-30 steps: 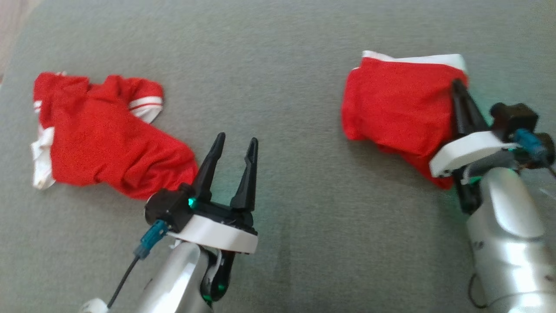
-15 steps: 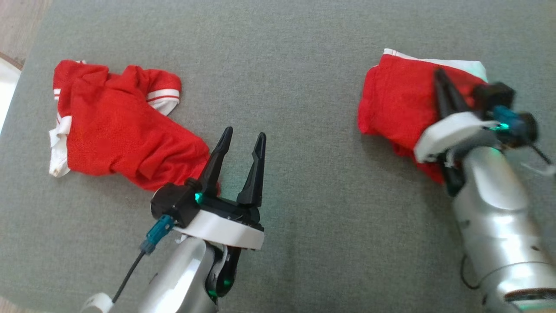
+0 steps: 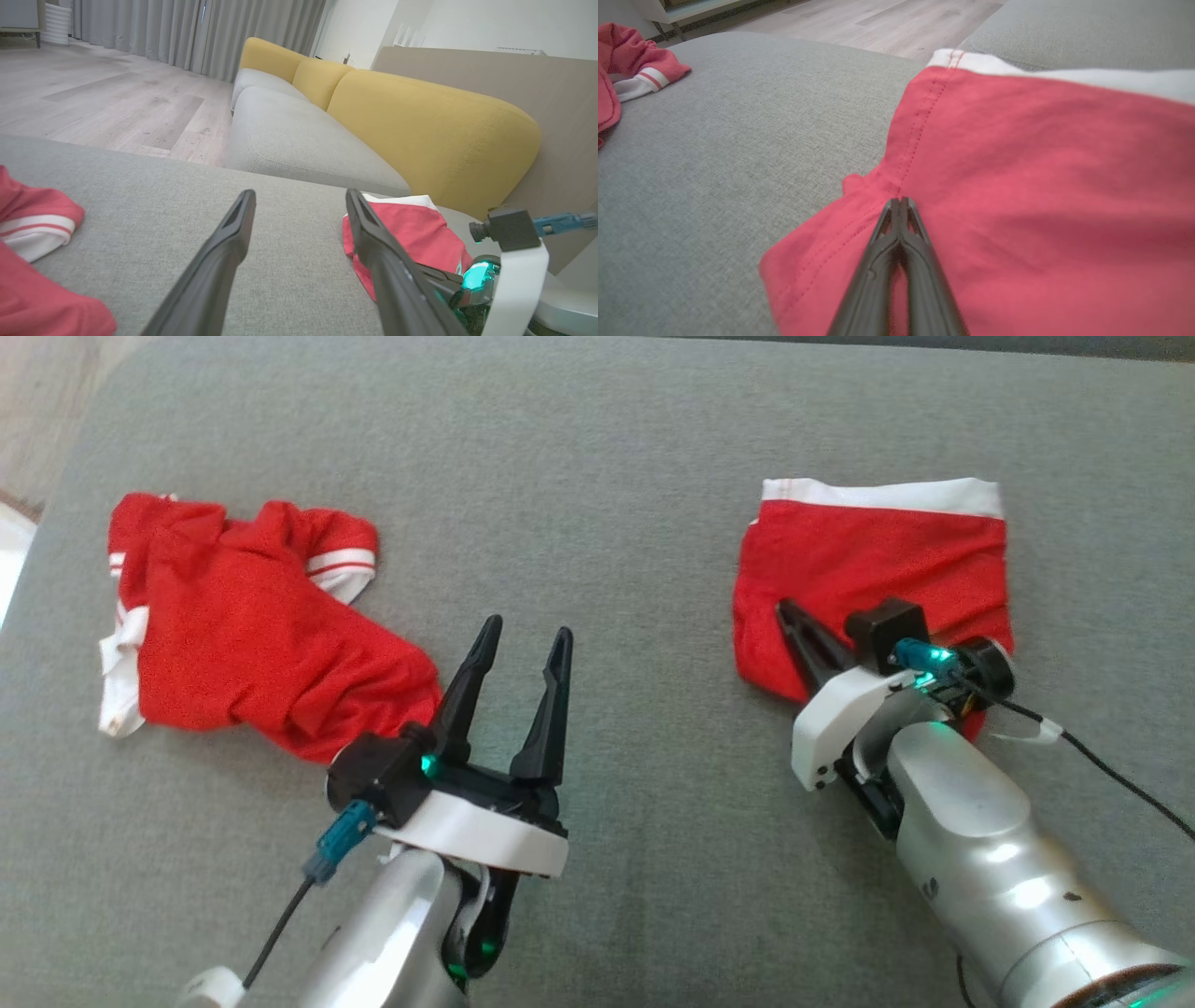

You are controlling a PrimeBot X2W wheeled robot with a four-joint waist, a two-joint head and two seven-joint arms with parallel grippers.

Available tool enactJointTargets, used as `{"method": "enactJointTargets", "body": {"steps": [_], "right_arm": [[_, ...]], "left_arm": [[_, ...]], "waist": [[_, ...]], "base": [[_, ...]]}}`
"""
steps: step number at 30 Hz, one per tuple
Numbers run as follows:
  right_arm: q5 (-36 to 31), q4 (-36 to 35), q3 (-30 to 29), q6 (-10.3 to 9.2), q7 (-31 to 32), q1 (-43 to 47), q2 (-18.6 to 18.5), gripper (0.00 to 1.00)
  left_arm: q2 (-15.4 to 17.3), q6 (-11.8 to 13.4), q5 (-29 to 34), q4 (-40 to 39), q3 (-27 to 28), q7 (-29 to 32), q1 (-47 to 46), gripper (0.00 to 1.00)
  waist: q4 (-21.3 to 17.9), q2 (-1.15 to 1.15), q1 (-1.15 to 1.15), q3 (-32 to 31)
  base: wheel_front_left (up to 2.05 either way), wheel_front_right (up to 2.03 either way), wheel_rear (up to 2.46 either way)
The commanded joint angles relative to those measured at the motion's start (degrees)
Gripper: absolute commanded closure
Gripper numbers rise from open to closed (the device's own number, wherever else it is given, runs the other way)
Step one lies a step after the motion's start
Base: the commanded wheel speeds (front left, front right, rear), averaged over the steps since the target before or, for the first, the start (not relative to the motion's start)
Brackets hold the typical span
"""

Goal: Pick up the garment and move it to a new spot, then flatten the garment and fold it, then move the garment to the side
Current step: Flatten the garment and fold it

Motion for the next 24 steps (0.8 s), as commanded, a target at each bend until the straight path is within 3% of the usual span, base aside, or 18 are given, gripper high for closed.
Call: {"method": "enactJointTargets", "body": {"steps": [1,5,8,14,19,24], "right_arm": [[0.8,0.7,1.8,-0.05,0.7,1.5,1.1,1.00],[5.4,-1.3,3.1,-0.05,-0.8,1.3,-0.1,1.00],[7.7,-5.1,1.0,-0.05,-1.4,0.9,-2.1,1.00],[4.6,-21.3,-12.3,-0.05,-1.4,6.3,-4.2,1.00],[-1.7,-33.2,-23.3,-0.05,-1.5,15.4,-1.6,1.00],[-4.5,-41.2,-29.4,-0.05,-1.5,23.3,0.8,1.00]], "left_arm": [[0.2,0.2,0.0,-1.6,2.3,-0.5,-0.1,0.00],[0.2,0.0,0.5,-1.3,3.1,-0.5,0.2,0.00],[0.2,-0.2,1.0,-1.3,3.9,-0.5,0.3,0.00],[0.2,-0.4,2.0,-1.7,6.3,-0.5,1.2,0.00],[0.2,-0.5,2.6,-1.9,8.3,-0.5,2.3,0.00],[0.2,-0.8,3.2,-2.1,10.1,-0.5,3.5,0.00]], "waist": [[-0.6,0.00,0.00,-0.4],[-2.3,0.00,0.00,-1.6],[-3.9,0.00,0.00,-2.7],[-7.8,0.00,0.00,-5.4],[-10.5,0.00,0.00,-7.4],[-12.5,0.00,0.00,-8.5]], "base": [[0.00,0.00,0.00],[0.00,0.00,0.00],[0.00,0.00,0.00],[0.00,0.00,0.00],[0.00,0.00,0.00],[0.00,0.00,0.00]]}}
